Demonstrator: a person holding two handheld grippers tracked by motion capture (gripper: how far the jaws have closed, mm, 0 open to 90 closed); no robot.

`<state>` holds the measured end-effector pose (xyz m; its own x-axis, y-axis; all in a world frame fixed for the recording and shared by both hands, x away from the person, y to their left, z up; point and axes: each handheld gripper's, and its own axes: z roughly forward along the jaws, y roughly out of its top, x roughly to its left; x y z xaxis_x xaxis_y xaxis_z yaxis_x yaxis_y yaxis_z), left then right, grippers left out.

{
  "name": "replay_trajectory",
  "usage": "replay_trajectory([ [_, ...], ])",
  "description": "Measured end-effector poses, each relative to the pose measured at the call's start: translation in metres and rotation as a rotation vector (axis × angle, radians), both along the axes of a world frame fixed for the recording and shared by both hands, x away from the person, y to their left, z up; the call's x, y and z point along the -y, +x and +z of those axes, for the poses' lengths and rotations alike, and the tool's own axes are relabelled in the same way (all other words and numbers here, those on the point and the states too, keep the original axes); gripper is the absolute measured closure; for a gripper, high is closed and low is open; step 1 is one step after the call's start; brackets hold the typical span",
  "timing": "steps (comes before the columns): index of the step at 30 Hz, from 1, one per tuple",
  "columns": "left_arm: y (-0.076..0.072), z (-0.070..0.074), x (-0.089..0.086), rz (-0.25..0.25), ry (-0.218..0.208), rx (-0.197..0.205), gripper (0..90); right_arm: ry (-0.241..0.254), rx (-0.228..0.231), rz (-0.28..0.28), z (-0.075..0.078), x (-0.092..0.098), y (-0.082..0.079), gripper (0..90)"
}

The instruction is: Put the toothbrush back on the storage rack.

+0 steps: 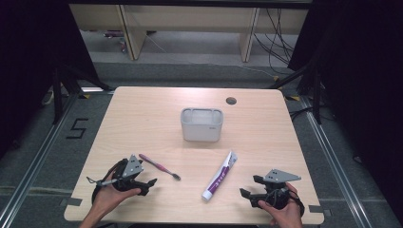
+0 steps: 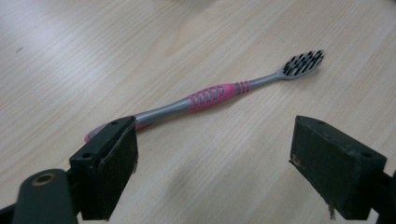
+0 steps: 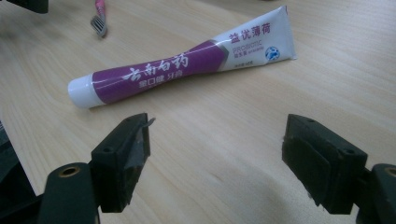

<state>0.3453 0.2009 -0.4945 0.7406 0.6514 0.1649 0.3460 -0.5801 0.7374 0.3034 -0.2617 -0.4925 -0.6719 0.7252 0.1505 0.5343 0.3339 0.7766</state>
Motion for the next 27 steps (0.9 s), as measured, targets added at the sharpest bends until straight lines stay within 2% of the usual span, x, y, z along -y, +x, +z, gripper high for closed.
replay_trajectory([
  [1, 0.002, 0.003, 0.001, -0.014, 0.005, 0.0, 14.8, 0.008, -0.024, -0.01, 0.0, -0.001, -0.002, 24.5],
  [2, 0.005, 0.005, 0.001, -0.032, 0.006, -0.007, 14.9, 0.0, 0.002, 0.004, 0.0, 0.0, 0.0, 24.5],
  [4, 0.01, 0.011, 0.0, -0.053, 0.023, -0.012, 15.0, 0.001, -0.006, 0.006, -0.001, -0.001, 0.0, 24.5],
  [7, 0.02, 0.014, 0.001, -0.055, 0.051, 0.0, 16.0, -0.006, -0.005, 0.005, -0.001, -0.001, 0.001, 24.5],
  [9, 0.026, 0.014, 0.003, -0.063, 0.062, -0.003, 16.8, -0.006, -0.007, 0.006, -0.001, -0.001, 0.001, 24.5],
  [10, 0.028, 0.014, 0.004, -0.074, 0.082, -0.008, 17.3, 0.001, -0.008, 0.007, -0.001, -0.001, 0.001, 24.5],
  [11, 0.03, 0.013, 0.006, -0.078, 0.087, -0.021, 17.8, 0.0, -0.008, 0.008, -0.001, -0.001, 0.0, 24.5],
  [12, 0.031, 0.012, 0.008, -0.086, 0.1, -0.015, 19.0, -0.01, 0.0, 0.001, -0.001, -0.001, 0.0, 24.5],
  [14, 0.034, 0.011, 0.012, -0.105, 0.117, -0.02, 20.2, -0.002, -0.011, 0.01, -0.002, -0.002, 0.001, 24.5],
  [18, 0.039, 0.011, 0.017, -0.134, 0.126, -0.032, 21.7, -0.002, -0.015, 0.007, -0.001, -0.001, 0.0, 24.6],
  [22, 0.045, 0.009, 0.019, -0.134, 0.134, -0.042, 21.9, -0.009, -0.013, 0.003, -0.001, -0.001, 0.0, 24.8],
  [23, 0.047, 0.009, 0.019, -0.144, 0.142, -0.051, 22.5, 0.006, -0.024, 0.003, -0.002, -0.002, 0.001, 24.9],
  [27, 0.052, 0.008, 0.019, -0.157, 0.137, -0.074, 22.8, 0.0, -0.023, 0.003, -0.002, -0.002, 0.001, 24.9],
])
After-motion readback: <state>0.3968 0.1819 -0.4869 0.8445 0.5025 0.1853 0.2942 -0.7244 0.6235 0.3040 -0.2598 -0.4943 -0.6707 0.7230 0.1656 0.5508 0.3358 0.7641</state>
